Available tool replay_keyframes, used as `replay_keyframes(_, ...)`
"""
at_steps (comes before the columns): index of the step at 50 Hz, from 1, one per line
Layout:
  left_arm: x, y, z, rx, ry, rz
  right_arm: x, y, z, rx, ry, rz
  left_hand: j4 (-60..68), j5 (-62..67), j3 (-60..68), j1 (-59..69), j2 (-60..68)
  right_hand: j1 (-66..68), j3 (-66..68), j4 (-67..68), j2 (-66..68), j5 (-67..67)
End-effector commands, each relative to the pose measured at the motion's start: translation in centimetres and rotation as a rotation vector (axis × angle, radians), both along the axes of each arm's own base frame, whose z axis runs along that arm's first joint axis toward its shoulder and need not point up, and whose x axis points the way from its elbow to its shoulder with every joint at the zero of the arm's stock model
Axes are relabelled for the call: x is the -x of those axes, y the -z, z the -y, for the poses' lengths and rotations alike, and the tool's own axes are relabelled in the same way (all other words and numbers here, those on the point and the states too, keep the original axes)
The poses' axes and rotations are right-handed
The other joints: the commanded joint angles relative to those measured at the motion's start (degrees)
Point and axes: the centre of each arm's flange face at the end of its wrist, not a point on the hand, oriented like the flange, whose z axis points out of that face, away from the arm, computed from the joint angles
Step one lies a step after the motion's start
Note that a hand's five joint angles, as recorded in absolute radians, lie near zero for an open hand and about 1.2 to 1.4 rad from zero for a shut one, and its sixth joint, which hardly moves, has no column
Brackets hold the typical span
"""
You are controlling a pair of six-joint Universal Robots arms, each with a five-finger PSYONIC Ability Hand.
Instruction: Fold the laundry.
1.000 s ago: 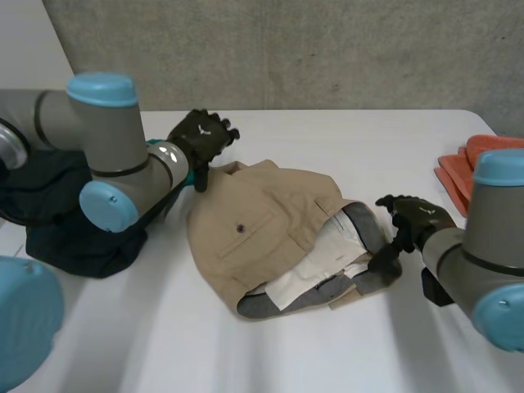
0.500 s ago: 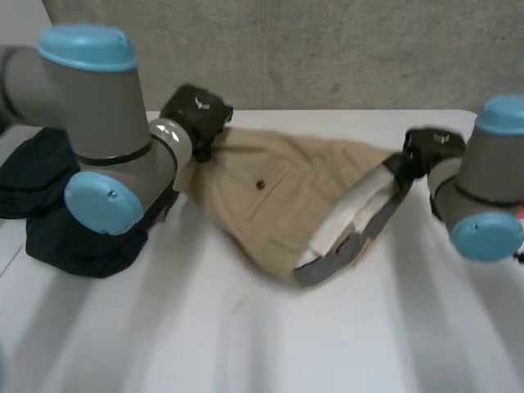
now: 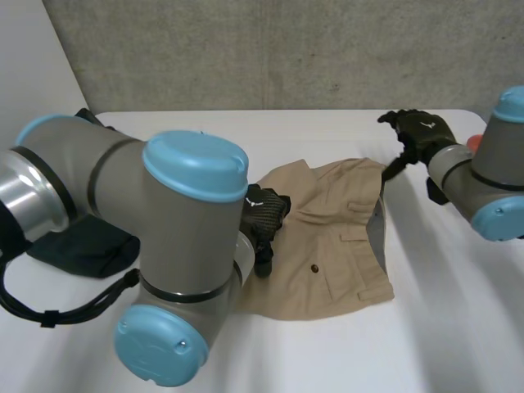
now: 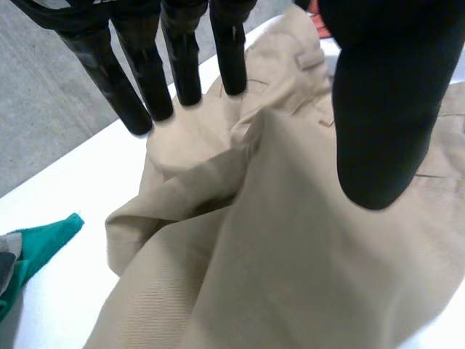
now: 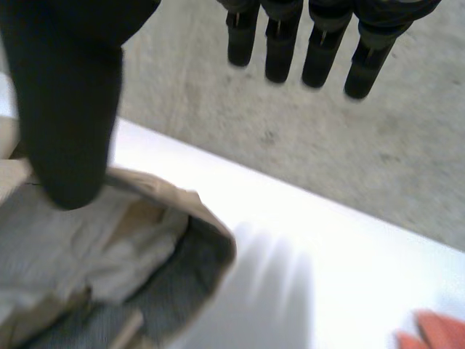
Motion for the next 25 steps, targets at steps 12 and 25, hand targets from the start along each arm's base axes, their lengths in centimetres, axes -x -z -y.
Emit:
replay_keyframes(12,-6.3,-6.9,9.2,0.176,0.012,0.010,0.5,-7.0,-12.4,-0.197,0.010,-0.300,-12.1,-12.0,-12.3,-10.9,-12.2,-6.4,-7.0,-7.0,-6.7,-6.3)
replay_keyframes(25,-4.8,2.7,13.7,0.053,0.241,0.186,-6.1,1.5,-13.1,-0.055,-0.164,-0.335,-12.0,-11.9,-12.1,-10.7,-12.1,-0.5,-1.1,-1.1,-0.8,-0.4)
